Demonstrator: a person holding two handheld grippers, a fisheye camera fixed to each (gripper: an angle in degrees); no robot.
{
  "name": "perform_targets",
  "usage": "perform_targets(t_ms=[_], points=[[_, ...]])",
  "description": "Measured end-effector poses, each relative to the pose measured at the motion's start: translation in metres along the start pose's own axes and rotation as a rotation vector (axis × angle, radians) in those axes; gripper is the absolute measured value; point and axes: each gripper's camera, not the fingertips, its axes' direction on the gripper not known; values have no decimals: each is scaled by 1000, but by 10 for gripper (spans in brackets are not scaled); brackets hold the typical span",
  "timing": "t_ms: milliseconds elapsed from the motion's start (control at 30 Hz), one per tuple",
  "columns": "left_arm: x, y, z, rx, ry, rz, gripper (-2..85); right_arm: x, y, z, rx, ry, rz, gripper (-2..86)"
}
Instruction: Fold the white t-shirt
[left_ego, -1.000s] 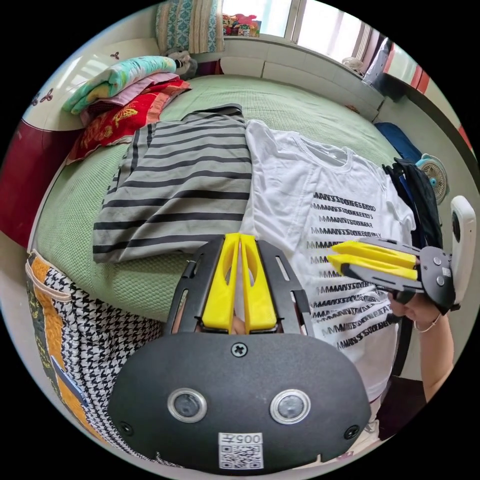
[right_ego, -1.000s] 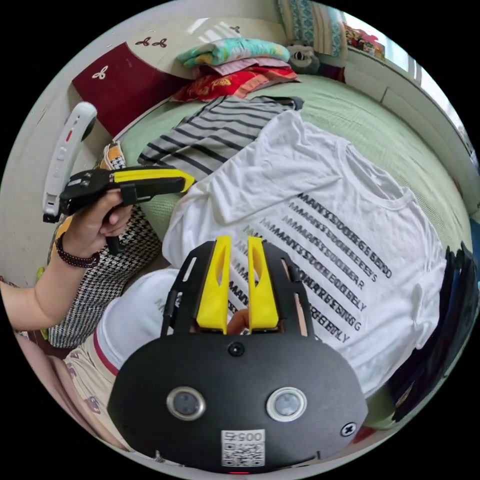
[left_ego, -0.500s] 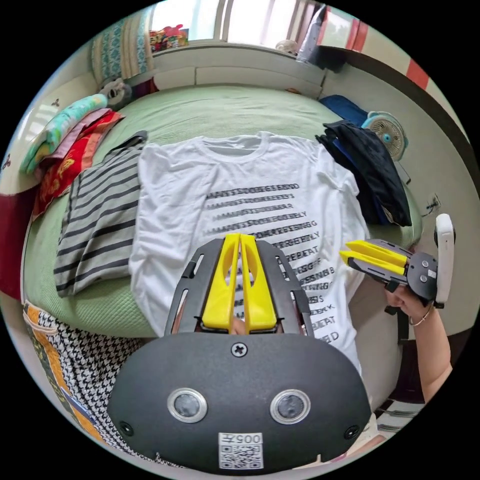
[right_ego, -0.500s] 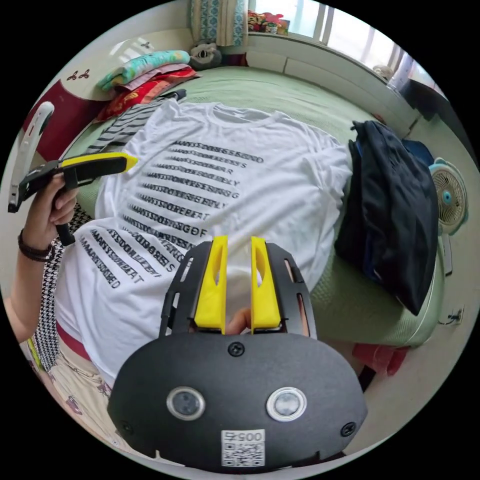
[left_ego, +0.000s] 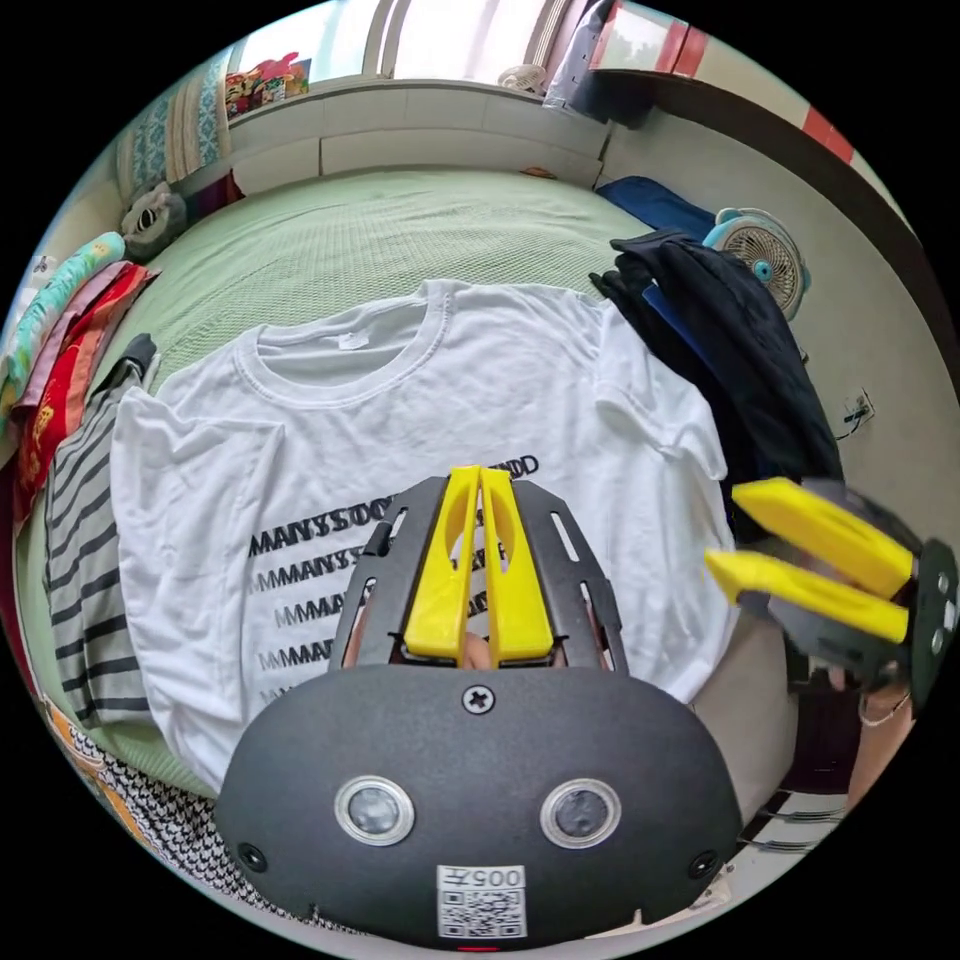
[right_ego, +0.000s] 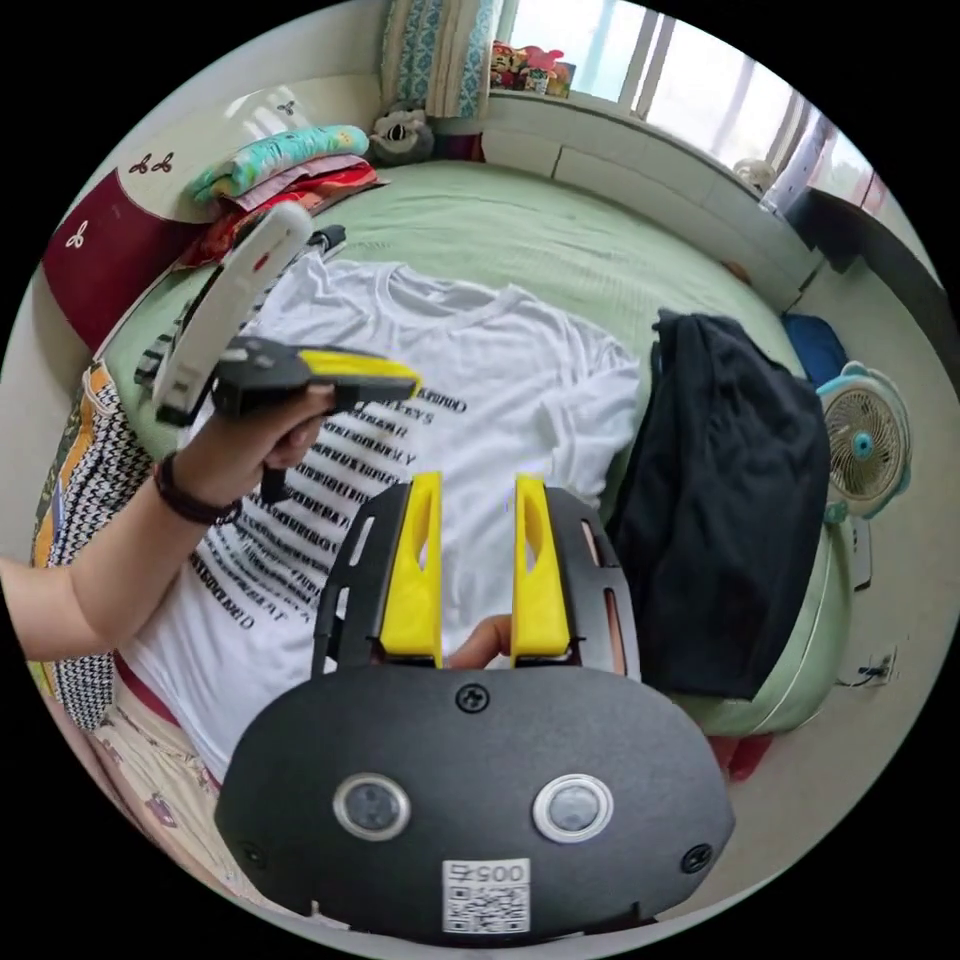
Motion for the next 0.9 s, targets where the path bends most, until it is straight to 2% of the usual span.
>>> perform_targets(t_ms=[233, 400, 567, 767, 900], points=[[-23, -14, 3, 2, 28, -15, -6, 14, -63, 69, -145, 133, -14, 122], [-38, -21, 3, 17, 118, -49, -6, 22, -63, 93, -225, 228, 51, 73], [-39, -24, 6, 13, 113, -30, -6, 48, -59, 57, -123, 158, 218, 7], [-43, -29, 9, 15, 126, -22, -6, 80, -75, 7, 12, -7, 348, -3], [-48, -34, 14, 7, 117, -27, -6, 76, -102, 6, 18, -115, 340, 5]])
